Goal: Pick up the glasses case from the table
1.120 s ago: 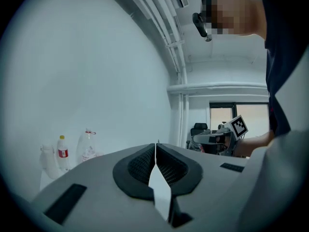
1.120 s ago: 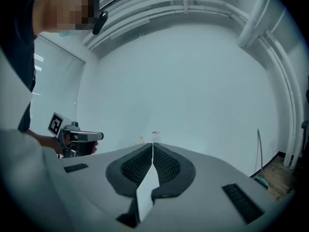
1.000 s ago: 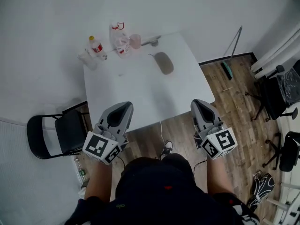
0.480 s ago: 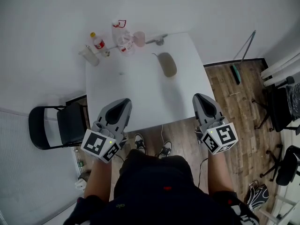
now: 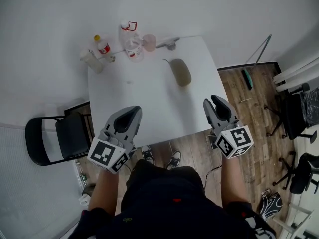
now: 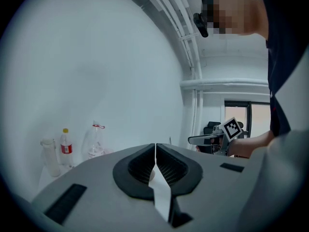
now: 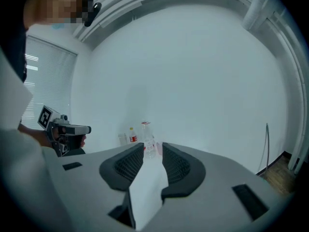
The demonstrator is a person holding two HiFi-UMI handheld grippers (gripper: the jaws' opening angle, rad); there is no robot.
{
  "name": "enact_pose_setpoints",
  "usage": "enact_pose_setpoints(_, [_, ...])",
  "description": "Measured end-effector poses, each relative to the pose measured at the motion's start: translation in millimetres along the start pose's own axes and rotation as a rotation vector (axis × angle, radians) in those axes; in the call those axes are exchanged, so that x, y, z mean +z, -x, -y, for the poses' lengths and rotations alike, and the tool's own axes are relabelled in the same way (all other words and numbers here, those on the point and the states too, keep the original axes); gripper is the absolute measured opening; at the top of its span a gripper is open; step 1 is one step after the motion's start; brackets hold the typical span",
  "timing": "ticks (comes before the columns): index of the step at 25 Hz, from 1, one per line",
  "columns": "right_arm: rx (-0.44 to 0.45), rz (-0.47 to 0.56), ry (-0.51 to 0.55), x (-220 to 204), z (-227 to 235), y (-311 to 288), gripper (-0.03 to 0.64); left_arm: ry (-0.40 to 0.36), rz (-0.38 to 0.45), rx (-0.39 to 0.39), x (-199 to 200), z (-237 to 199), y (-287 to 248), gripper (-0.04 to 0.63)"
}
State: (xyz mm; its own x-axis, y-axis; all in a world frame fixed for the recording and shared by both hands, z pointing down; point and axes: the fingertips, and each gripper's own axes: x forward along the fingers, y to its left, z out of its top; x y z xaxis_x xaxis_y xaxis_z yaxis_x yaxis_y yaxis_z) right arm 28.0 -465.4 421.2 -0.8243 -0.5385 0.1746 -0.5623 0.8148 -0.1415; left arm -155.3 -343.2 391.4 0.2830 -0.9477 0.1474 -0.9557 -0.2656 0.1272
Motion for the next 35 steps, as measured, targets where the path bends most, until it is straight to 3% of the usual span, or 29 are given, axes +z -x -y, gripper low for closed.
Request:
enact_pose_setpoints(3, [0.014,-0.053,0.012,-13,-2,-35,0.199,0.013,-0.011,0.003,-8,-20,3,0.026])
enact_pose_setpoints(14, [-0.047,-0.279,0.045,-71,45,-167,0.354,0.073,-0.045,0.037,-30,-64,14,0.026])
enact_pose_setpoints(26, [-0.136,-0.654,0.052,-205,108,-265,0.405,0.116,-0.100,0.094,-59,-103,27,0.026])
enact_pose_setpoints(35, [-0.139,-0.800,0.022,-248,116,-296,0.410,0.131,-0.131,0.117,-77,-122,39,0.026])
